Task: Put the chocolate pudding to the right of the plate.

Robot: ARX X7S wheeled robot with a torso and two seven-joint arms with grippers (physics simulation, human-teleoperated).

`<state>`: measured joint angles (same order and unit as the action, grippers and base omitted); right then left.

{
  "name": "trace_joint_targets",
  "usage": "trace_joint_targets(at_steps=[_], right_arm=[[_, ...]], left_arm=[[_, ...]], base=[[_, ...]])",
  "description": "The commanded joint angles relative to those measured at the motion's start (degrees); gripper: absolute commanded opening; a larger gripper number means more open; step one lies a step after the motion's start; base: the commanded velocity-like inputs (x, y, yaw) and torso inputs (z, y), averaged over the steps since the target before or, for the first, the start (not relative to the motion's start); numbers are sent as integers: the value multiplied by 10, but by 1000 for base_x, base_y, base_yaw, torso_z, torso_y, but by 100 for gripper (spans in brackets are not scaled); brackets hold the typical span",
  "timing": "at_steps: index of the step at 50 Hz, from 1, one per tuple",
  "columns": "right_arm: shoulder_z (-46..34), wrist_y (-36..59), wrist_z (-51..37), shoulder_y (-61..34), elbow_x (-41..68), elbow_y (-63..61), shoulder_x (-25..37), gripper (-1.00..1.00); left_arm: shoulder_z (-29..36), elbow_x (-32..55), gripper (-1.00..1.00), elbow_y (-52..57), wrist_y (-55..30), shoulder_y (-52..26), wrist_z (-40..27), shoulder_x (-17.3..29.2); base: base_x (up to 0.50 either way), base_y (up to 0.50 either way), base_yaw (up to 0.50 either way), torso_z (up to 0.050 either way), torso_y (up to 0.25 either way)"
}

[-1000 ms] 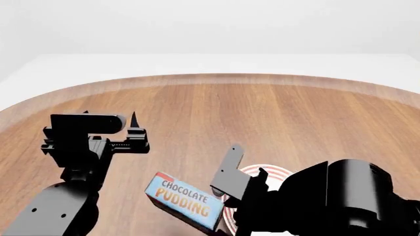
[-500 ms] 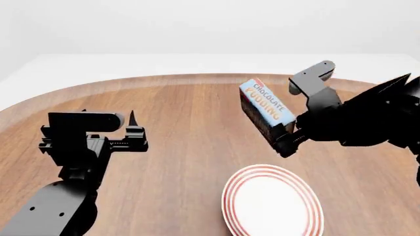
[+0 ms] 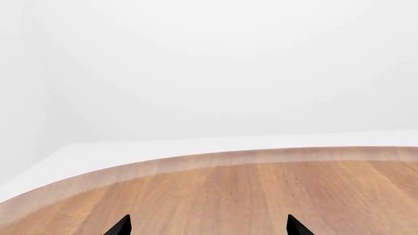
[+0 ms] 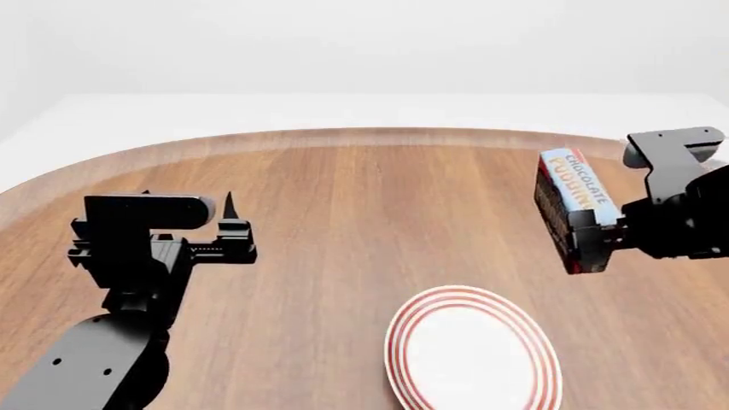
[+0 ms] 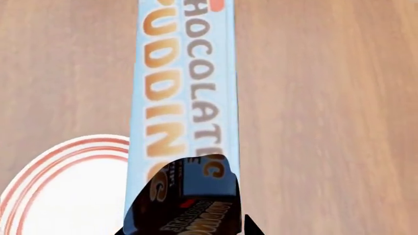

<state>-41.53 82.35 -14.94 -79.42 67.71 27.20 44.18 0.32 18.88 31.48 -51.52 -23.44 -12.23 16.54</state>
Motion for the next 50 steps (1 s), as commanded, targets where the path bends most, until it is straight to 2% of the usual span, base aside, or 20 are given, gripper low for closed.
trace_joint_targets(at_steps=[1,10,35,50], right_arm=[[45,5,-50,63,45,-26,61,-100],[28,-40,-19,139,37,-39,84,-100],[-28,-128,58,153,-47,117,26,-100],[-28,-134,59,181,-43,110,48,-100]], left_arm=[[0,2,100,-3,6,2,-1,1],[2,4,100,1,2,0,-4,1],[1,11,100,12,-7,-3,-12,8],[7,11,100,5,-1,-2,-14,8]], base=[[0,0,0,0,0],[0,0,0,0,0],[0,0,0,0,0],[0,0,0,0,0]])
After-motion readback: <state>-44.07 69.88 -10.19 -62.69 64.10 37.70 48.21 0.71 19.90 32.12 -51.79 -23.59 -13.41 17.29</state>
